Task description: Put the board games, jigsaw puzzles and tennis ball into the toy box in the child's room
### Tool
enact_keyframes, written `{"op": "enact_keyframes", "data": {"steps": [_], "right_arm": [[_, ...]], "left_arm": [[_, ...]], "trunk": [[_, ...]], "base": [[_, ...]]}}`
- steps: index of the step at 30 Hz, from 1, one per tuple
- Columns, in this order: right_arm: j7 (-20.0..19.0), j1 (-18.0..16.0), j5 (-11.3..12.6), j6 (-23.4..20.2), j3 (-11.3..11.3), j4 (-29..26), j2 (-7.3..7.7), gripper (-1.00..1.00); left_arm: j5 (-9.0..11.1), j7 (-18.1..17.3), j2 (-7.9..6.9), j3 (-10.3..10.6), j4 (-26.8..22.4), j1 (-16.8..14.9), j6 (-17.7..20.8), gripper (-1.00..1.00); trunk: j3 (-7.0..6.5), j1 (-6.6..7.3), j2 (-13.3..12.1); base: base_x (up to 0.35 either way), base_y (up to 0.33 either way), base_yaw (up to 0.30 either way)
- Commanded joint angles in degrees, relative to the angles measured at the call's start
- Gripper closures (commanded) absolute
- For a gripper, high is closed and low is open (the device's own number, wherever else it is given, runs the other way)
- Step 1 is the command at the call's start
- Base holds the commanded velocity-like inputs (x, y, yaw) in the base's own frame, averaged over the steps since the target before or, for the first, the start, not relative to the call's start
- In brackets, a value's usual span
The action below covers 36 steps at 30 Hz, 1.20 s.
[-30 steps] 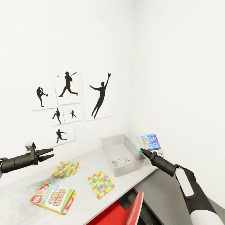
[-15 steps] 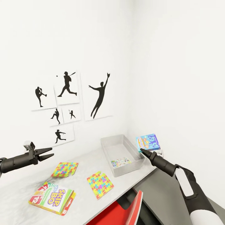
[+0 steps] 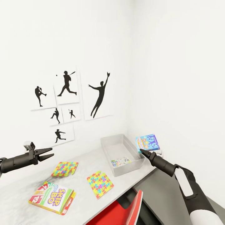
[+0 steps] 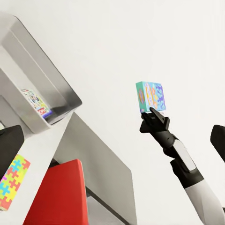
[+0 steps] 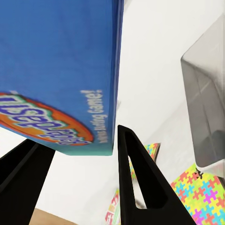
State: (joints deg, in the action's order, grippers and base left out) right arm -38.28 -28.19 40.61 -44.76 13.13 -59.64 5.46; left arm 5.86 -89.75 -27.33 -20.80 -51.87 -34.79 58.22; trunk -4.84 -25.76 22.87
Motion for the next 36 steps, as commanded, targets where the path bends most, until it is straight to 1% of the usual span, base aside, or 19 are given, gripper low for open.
{"op": "enact_keyframes", "data": {"steps": [1, 9, 16, 18, 21, 24, 36], "right_arm": [[-0.1, 0.0, 0.2, -0.4, 0.0, 0.0, -0.01, 1.0], [-0.1, 0.0, 0.1, -0.6, -0.2, -0.3, -0.01, 1.0], [-0.3, 0.0, 0.1, -0.6, -0.4, -0.8, -0.01, 1.0], [-0.3, 0.0, 0.1, -0.7, -0.4, -1.8, -0.04, 1.0], [-0.3, 0.0, 0.2, -1.9, -0.4, -3.8, -0.08, 1.0], [-0.1, 0.0, 0.1, -3.1, -0.3, -4.6, -0.15, 1.0], [-0.5, 0.0, 0.1, -3.4, -0.1, -4.5, -0.01, 1.0]], "left_arm": [[-0.1, -0.2, -0.01, 0.0, 0.0, 0.0, 0.6, -1.0], [0.0, -0.2, -0.01, 0.0, 0.0, 0.0, 0.6, -1.0], [-0.1, -0.2, -0.01, 0.0, 0.0, 0.0, 0.7, -1.0], [-0.1, -0.2, -0.01, 0.0, 0.0, 0.0, 0.7, -1.0], [-0.1, -0.2, -0.01, 0.0, 0.0, 0.0, 0.7, -1.0], [-0.1, -0.2, -0.01, 0.0, 0.0, 0.0, 0.7, -1.0], [-0.1, -0.2, 0.03, 0.1, 0.0, 0.0, 0.7, -1.0]], "trunk": [[0.11, -0.02, 0.1], [0.78, -0.02, 0.1], [2.63, -1.56, 2.9], [3.08, -2.0, 3.7], [3.73, -2.66, 4.9], [4.47, -3.31, 6.1], [7.68, -5.95, 10.9]], "base": [[0.0, 0.0, 0.0], [0.0, 0.0, 0.0], [0.0, 0.0, 0.001], [0.0, 0.0, 0.007], [0.0, 0.0, 0.035], [0.0, 0.0, 0.114], [0.0, 0.0, 0.095]]}}
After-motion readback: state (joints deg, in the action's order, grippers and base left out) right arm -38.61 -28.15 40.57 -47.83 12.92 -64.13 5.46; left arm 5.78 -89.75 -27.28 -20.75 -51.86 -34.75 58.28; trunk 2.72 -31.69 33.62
